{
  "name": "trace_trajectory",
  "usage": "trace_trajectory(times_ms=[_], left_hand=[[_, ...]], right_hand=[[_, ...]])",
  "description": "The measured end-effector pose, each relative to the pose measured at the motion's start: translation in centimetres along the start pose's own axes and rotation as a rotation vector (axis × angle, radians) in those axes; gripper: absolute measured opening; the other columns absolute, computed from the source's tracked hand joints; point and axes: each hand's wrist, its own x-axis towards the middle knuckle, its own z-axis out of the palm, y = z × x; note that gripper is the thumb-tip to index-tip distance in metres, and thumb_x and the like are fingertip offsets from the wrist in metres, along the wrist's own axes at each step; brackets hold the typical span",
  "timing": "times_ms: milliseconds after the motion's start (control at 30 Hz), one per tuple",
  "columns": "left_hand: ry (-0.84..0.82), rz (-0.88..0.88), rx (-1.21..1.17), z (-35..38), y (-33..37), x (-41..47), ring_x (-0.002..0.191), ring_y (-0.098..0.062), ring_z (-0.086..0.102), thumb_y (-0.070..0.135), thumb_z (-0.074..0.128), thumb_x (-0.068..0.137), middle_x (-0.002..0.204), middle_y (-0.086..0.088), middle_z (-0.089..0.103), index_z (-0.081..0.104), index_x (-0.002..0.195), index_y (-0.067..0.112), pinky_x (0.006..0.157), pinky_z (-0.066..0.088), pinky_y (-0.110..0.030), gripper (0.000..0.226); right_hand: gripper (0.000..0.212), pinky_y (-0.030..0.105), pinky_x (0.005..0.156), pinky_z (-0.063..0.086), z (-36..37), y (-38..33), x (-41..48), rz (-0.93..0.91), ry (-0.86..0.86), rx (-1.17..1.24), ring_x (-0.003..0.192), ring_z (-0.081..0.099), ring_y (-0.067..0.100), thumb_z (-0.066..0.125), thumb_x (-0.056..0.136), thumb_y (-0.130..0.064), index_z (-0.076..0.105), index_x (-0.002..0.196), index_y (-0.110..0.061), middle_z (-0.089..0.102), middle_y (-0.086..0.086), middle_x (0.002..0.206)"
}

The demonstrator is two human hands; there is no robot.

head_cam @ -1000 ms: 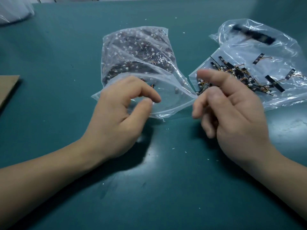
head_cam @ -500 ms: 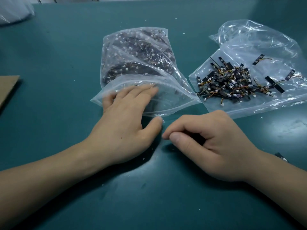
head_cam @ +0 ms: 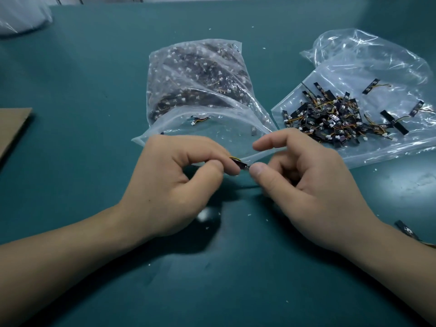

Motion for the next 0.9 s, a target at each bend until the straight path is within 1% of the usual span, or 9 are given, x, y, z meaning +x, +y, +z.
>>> trace_trajectory(times_ms=[67, 233, 400, 533, 600, 667, 767, 833, 900], left_hand=[[-0.049, 0.085, 0.005, -0.11, -0.07, -0.1, 0.084, -0.014, 0.073, 0.005, 0.056, 0.085, 0.087, 0.004, 0.077, 0.081, 0.081, 0.008, 0.075, 0.055, -0.027, 0.026], [-0.045, 0.144, 0.031, 0.07, -0.27, -0.04, 0.085, -0.012, 0.072, 0.0, 0.057, 0.085, 0.089, 0.007, 0.077, 0.08, 0.084, 0.011, 0.078, 0.055, -0.027, 0.026], [-0.053, 0.151, -0.016, -0.08, -0.18, 0.18, 0.09, -0.011, 0.072, 0.01, 0.051, 0.089, 0.094, 0.007, 0.075, 0.079, 0.091, 0.012, 0.081, 0.054, -0.025, 0.028], [-0.053, 0.107, -0.008, -0.09, -0.41, 0.12, 0.071, -0.031, 0.066, 0.019, 0.054, 0.091, 0.088, 0.002, 0.074, 0.074, 0.093, 0.016, 0.063, 0.05, -0.045, 0.02], [-0.067, 0.054, -0.04, 0.0, -0.38, 0.2, 0.071, -0.029, 0.064, 0.026, 0.059, 0.09, 0.088, 0.003, 0.071, 0.066, 0.096, 0.018, 0.06, 0.049, -0.047, 0.013], [-0.099, 0.009, -0.066, 0.23, -0.29, 0.35, 0.072, -0.022, 0.064, 0.032, 0.067, 0.089, 0.088, 0.007, 0.068, 0.058, 0.098, 0.021, 0.059, 0.05, -0.038, 0.017], [-0.112, 0.034, 0.004, 0.45, -0.35, 0.44, 0.066, -0.01, 0.061, 0.028, 0.075, 0.089, 0.079, 0.016, 0.063, 0.06, 0.094, 0.026, 0.057, 0.043, -0.016, 0.015], [-0.09, 0.031, 0.025, 0.42, -0.3, 0.47, 0.062, -0.011, 0.058, 0.026, 0.074, 0.089, 0.075, 0.015, 0.062, 0.062, 0.09, 0.03, 0.054, 0.045, -0.022, 0.013], [-0.064, 0.007, -0.013, 0.33, -0.27, 0.52, 0.061, -0.017, 0.057, 0.025, 0.074, 0.089, 0.076, 0.008, 0.064, 0.062, 0.088, 0.029, 0.056, 0.047, -0.038, 0.012]], right_hand=[[0.023, 0.016, 0.055, 0.039, -0.03, -0.01, 0.06, 0.009, 0.007, -0.023, 0.05, 0.053, 0.012, 0.067, 0.093, -0.039, 0.066, 0.114, -0.029, 0.063, -0.008, 0.062], [0.017, 0.024, 0.052, 0.037, 0.08, 0.04, 0.07, -0.059, -0.059, -0.219, 0.053, 0.051, 0.016, 0.063, 0.095, -0.036, 0.075, 0.089, -0.026, 0.057, -0.006, 0.056], [0.011, 0.027, 0.063, 0.043, -0.18, -0.33, 0.29, -0.107, -0.086, -0.197, 0.068, 0.058, 0.013, 0.064, 0.096, -0.032, 0.073, 0.093, -0.026, 0.063, -0.009, 0.071], [0.013, 0.023, 0.062, 0.041, -0.29, -0.2, 0.33, -0.108, -0.069, -0.169, 0.068, 0.057, 0.013, 0.06, 0.099, -0.032, 0.067, 0.091, -0.025, 0.062, -0.011, 0.073], [0.013, 0.026, 0.06, 0.043, -0.35, -0.17, 0.27, -0.117, -0.091, -0.165, 0.064, 0.058, 0.015, 0.058, 0.101, -0.033, 0.065, 0.092, -0.027, 0.064, -0.007, 0.07], [0.01, 0.018, 0.06, 0.04, -0.45, -0.18, 0.22, -0.155, -0.09, -0.171, 0.065, 0.058, 0.01, 0.06, 0.101, -0.029, 0.068, 0.096, -0.025, 0.063, -0.011, 0.071], [0.011, 0.009, 0.067, 0.037, -0.41, -0.01, 0.26, -0.172, -0.099, -0.208, 0.071, 0.057, -0.003, 0.063, 0.098, -0.022, 0.072, 0.103, -0.023, 0.06, -0.025, 0.076], [0.014, 0.007, 0.068, 0.037, -0.34, 0.13, 0.29, -0.163, -0.091, -0.206, 0.071, 0.058, -0.005, 0.065, 0.096, -0.021, 0.074, 0.107, -0.023, 0.058, -0.031, 0.077], [0.013, 0.01, 0.063, 0.04, -0.37, 0.13, 0.34, -0.111, -0.054, -0.129, 0.064, 0.06, 0.005, 0.066, 0.095, -0.025, 0.075, 0.105, -0.025, 0.062, -0.028, 0.074]])
